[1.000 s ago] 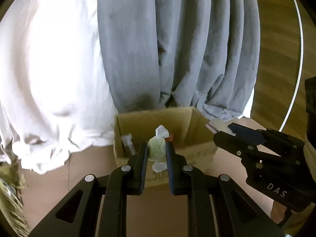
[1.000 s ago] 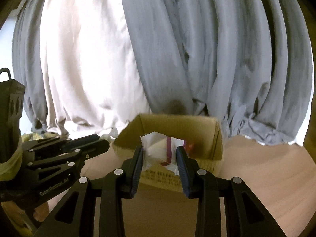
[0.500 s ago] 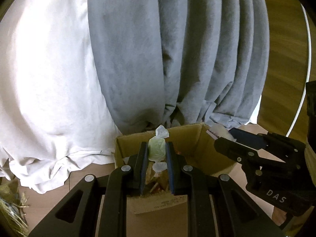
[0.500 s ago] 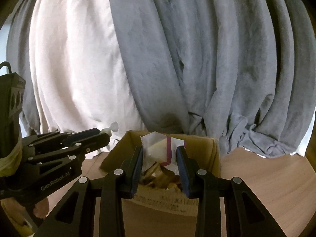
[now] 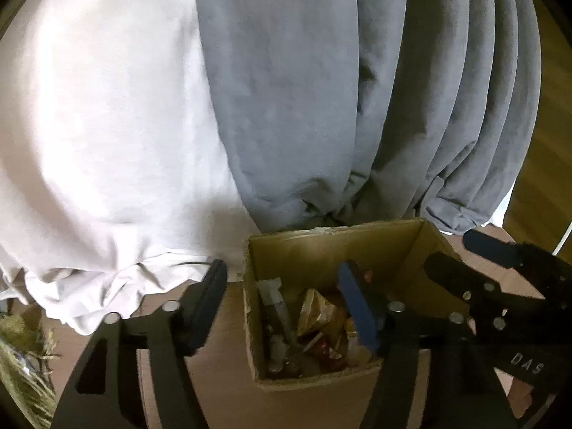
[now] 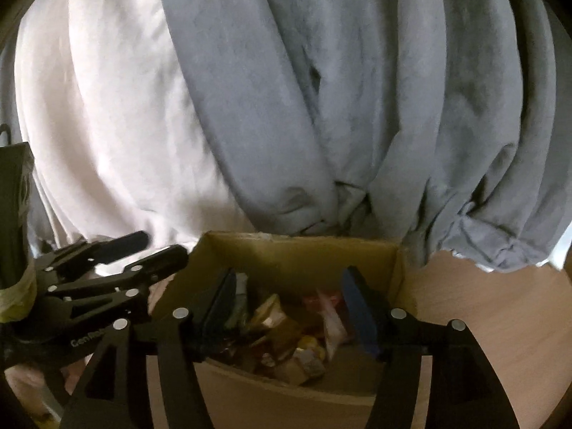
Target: Organize snacks
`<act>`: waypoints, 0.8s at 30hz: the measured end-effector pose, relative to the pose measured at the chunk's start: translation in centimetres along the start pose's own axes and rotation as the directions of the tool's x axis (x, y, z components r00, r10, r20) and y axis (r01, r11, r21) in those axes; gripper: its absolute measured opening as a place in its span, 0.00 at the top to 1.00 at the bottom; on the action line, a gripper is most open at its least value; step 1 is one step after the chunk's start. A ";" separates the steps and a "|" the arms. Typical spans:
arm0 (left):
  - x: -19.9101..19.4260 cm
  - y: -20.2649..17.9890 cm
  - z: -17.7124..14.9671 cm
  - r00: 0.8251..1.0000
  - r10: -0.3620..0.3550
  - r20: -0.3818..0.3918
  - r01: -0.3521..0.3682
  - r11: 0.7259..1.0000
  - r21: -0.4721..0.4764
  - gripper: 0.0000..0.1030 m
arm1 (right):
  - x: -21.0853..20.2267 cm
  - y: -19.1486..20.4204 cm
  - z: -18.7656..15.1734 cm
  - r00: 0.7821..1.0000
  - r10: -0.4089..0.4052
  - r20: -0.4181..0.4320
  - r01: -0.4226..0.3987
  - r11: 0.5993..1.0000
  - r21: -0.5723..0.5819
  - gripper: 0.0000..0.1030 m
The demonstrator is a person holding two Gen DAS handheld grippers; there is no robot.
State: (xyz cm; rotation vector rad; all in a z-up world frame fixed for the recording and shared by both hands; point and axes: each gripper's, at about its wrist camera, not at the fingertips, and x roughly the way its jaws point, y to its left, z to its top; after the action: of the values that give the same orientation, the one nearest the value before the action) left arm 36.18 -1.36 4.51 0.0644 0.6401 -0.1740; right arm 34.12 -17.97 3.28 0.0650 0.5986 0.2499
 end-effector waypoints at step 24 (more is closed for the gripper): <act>-19.1 -7.5 -6.6 0.956 0.172 0.237 -0.172 0.985 -0.020 0.00 | -18.6 -0.4 -5.4 0.982 -0.068 0.178 0.085 0.992 -0.089 0.19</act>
State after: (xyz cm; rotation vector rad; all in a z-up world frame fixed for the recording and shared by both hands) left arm 15.90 -5.28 10.62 0.0979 0.3921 -0.0121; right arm 16.30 -23.06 9.04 -0.0296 0.4127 0.1957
